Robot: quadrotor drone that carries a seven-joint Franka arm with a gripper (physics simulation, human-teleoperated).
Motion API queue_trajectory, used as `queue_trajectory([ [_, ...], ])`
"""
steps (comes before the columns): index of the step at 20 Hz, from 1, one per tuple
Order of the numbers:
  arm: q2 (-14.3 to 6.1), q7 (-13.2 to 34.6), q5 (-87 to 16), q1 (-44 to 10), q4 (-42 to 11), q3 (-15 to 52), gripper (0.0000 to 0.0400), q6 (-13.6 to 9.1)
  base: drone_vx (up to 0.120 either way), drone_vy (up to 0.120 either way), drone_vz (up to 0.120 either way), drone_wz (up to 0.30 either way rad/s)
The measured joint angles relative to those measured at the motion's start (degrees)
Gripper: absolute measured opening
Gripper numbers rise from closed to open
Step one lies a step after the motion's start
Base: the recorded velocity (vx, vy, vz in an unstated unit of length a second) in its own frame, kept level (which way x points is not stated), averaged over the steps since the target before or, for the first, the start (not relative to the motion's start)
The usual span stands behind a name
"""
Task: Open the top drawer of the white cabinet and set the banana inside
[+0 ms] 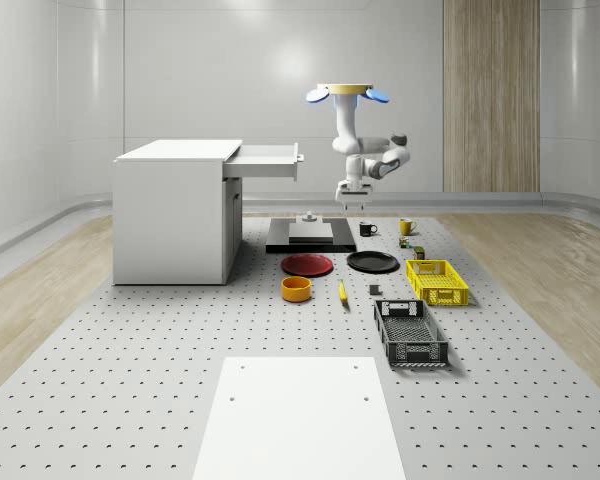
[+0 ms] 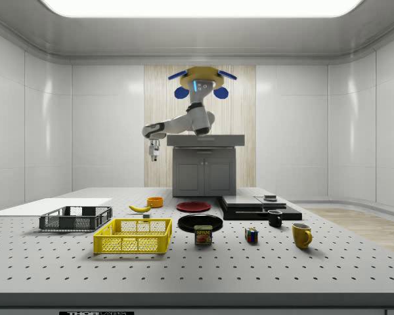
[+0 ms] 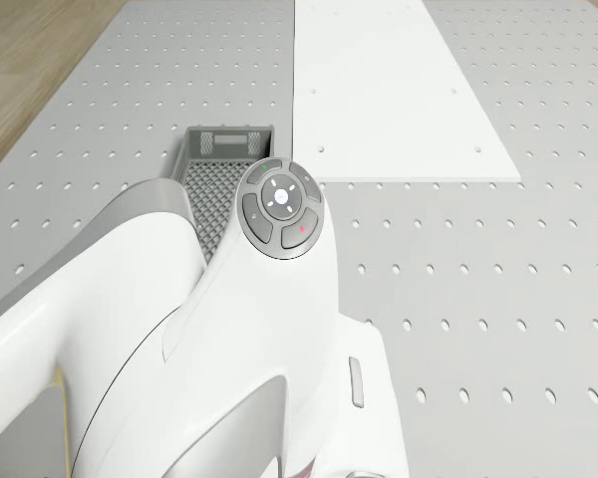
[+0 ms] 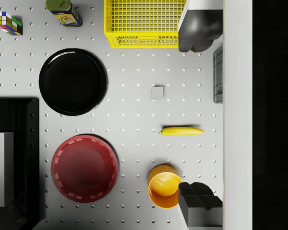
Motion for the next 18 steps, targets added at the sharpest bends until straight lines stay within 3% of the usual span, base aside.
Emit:
queue_trajectory([
  [13,-0.2,-0.1,-0.1,0.1,0.0,0.0,0.0400,0.2,0.000,0.000,-0.120,0.000],
  [18,-0.3,-0.1,-0.1,0.1,0.0,0.0,0.0400,0.2,0.120,0.000,-0.120,0.000],
])
